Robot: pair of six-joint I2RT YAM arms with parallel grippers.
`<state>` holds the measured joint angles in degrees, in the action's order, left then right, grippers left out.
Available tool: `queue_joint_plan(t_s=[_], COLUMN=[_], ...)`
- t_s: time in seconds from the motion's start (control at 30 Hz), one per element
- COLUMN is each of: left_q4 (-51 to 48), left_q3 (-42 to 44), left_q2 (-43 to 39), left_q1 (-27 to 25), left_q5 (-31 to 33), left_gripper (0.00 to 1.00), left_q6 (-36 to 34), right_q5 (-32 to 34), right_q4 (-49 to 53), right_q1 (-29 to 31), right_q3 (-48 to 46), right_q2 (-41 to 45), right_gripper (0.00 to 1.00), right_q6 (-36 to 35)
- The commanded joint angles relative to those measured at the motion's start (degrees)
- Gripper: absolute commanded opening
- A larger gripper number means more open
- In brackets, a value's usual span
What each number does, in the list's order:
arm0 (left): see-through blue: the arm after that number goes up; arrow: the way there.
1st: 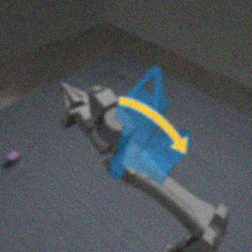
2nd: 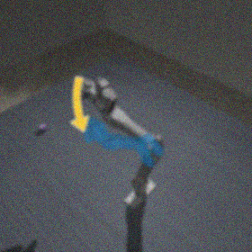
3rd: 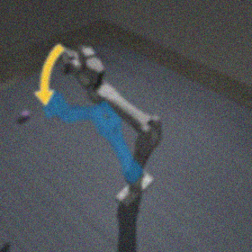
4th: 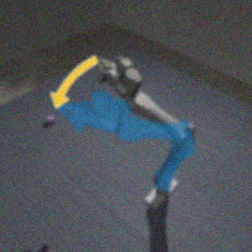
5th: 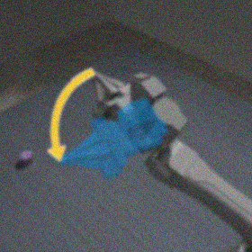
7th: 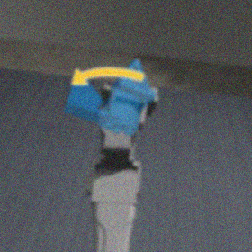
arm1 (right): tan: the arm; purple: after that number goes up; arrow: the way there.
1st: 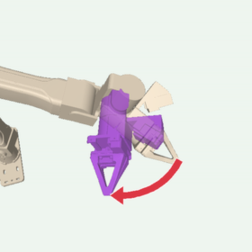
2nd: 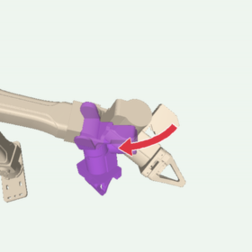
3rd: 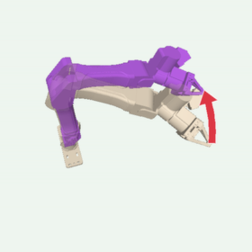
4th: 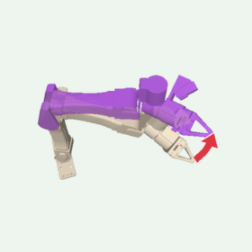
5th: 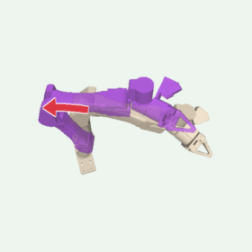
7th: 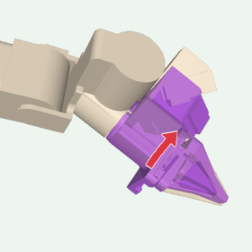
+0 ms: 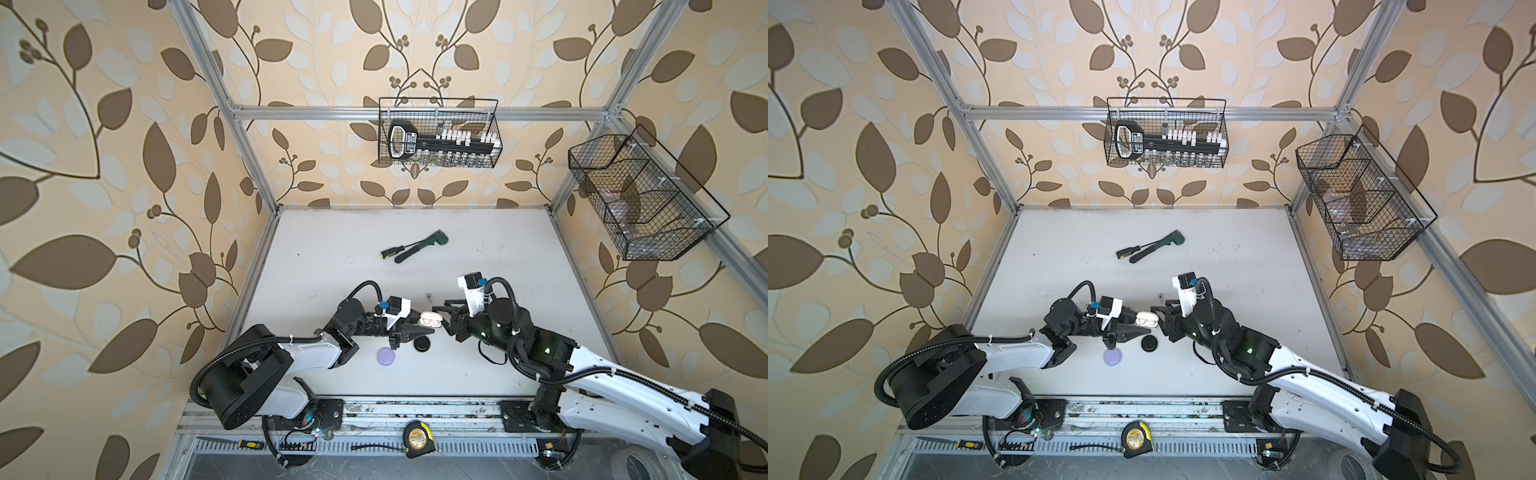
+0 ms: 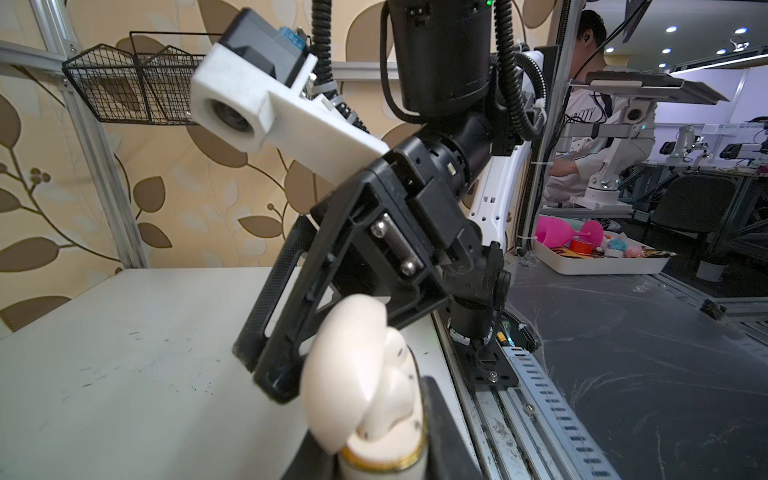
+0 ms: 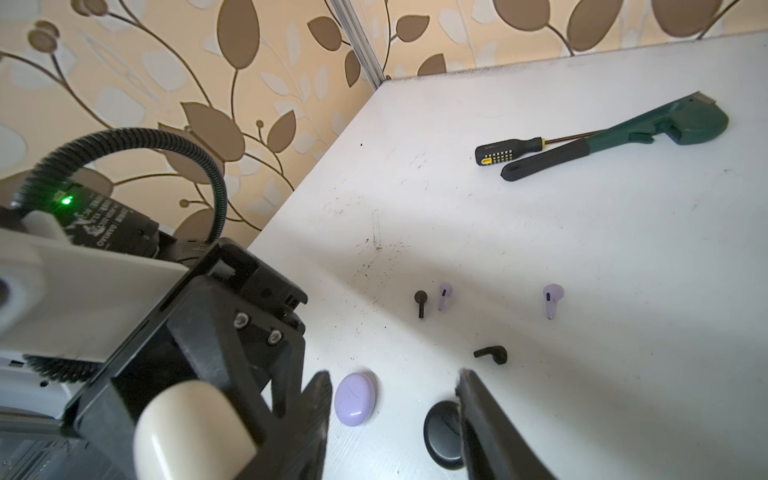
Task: Insert the wireless bluetooth earbuds into the charging case
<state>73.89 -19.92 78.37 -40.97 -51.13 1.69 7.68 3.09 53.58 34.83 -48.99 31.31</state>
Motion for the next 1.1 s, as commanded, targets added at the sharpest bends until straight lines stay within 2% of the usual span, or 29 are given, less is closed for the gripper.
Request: queue_joint_plan(t_s=[0.0, 0.27, 0.47, 0.6, 0.77, 0.87, 0.93, 1.07], left_q4=[-3.2, -5.1, -4.6, -7.4, -13.0, -20.5, -29.1, -33.8], left_q3=[-2.4, -2.9, -1.7, -0.6, 1.3, 1.2, -0.6, -1.1], left_q2=[0.3, 0.6, -0.2, -3.1, -10.5, -16.8, -21.1, -24.1], left_q1=[-0.8, -0.9, -0.9, -0.8, -0.8, -0.8, -0.8, -0.7], left_q5=[-0.2, 0.6, 5.9, 15.0, 35.3, 44.3, 49.5, 53.4], left_gripper=[0.00, 0.00, 0.00, 0.00, 0.00, 0.00, 0.00, 0.00], left_q6=[-1.2, -2.1, -2.7, -2.9, 1.5, 5.4, 8.2, 10.7], right_q5=[-1.6, 1.0, 8.2, 14.6, 19.5, 17.5, 15.0, 11.0], right_q4=[-7.3, -6.9, -1.8, 4.8, 13.8, 16.9, 17.9, 18.4], right_q1=[2.6, 6.0, 6.3, 6.0, 1.9, -3.1, -6.5, -11.7], right_q3=[-1.0, -1.2, -0.5, 0.8, 3.4, 5.1, 5.9, 7.6], right_q2=[2.6, 3.5, 6.4, 10.3, 14.6, 15.7, 15.6, 12.9], right_gripper=[0.51, 0.50, 0.50, 0.52, 0.55, 0.57, 0.59, 0.59], right_q6=[-2.2, -4.3, -4.0, -3.8, -2.6, -2.7, -3.2, -3.7])
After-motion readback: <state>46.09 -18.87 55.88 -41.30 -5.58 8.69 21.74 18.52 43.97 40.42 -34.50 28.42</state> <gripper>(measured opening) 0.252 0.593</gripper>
